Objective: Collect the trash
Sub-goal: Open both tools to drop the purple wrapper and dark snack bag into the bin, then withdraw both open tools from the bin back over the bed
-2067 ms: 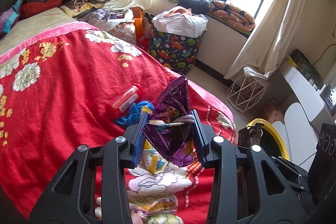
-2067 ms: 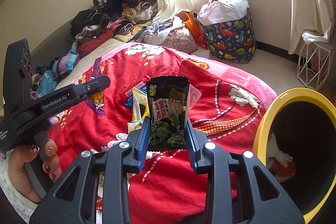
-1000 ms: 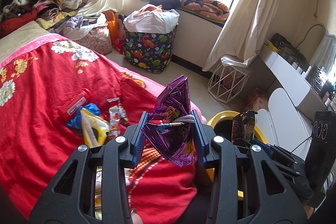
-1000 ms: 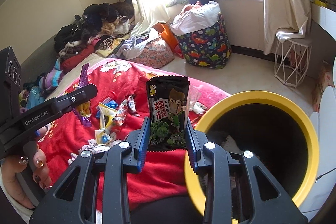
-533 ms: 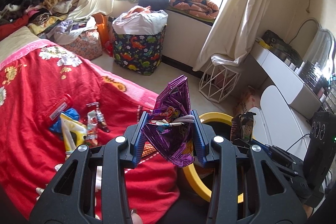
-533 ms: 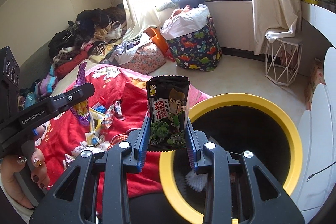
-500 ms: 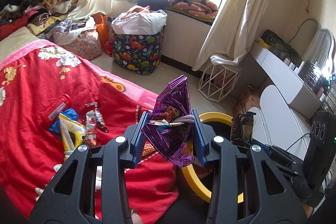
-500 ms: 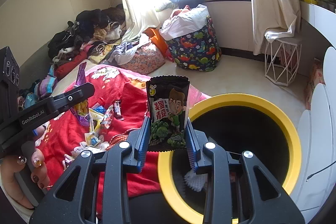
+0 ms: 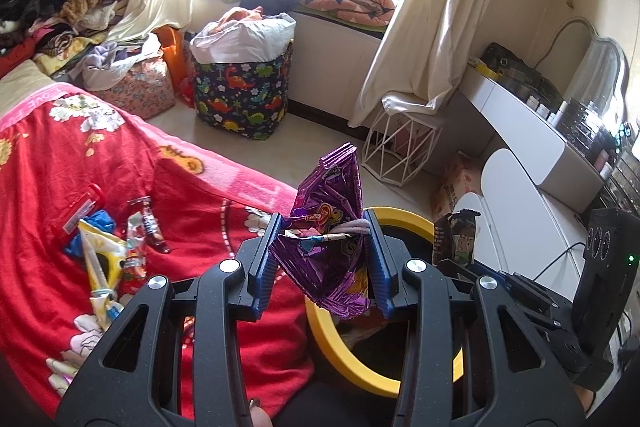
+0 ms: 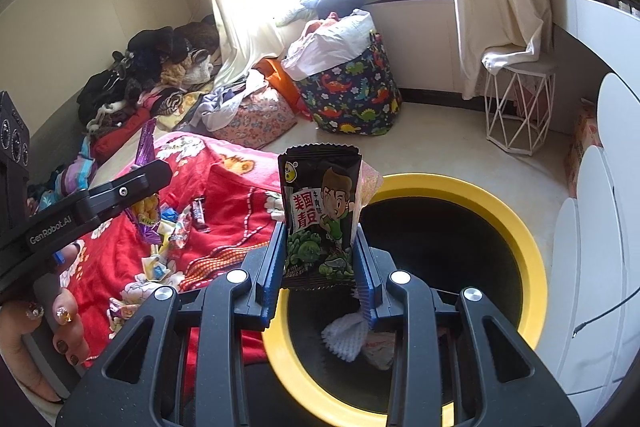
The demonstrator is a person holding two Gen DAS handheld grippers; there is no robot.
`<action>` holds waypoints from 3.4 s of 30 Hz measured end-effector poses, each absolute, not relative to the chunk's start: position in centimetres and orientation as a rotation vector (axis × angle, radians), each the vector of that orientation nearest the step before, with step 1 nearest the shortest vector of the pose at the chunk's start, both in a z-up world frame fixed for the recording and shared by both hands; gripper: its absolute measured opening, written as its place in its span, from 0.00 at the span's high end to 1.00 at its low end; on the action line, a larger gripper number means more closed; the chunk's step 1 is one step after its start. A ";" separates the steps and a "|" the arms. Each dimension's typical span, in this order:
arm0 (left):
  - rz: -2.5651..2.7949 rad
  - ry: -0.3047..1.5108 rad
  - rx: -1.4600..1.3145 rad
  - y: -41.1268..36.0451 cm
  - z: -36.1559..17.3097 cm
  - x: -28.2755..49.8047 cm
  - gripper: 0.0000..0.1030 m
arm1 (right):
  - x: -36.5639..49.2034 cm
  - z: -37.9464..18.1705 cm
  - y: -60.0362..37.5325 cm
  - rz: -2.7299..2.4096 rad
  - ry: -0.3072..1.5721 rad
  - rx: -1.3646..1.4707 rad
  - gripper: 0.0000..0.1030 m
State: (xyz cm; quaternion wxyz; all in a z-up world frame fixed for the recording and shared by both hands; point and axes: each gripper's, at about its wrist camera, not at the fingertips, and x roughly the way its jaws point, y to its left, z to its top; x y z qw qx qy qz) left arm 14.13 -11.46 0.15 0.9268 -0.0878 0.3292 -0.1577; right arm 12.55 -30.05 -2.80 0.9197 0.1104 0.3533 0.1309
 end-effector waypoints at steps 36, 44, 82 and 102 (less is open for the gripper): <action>-0.460 0.755 -0.077 -19.6 -2.1 15.9 0.68 | 12.0 -6.3 -36.8 0.126 0.779 0.305 0.70; -0.478 0.781 -0.077 -21.1 -2.9 17.1 0.65 | 12.0 -7.5 -37.7 0.111 0.805 0.330 0.67; -0.283 0.627 -0.157 -11.6 0.0 14.9 0.11 | 11.8 -4.4 -31.1 0.175 0.731 0.291 0.24; -0.159 0.593 -0.202 -5.2 0.1 14.2 0.11 | 11.6 -3.7 -23.8 0.309 0.735 0.208 0.24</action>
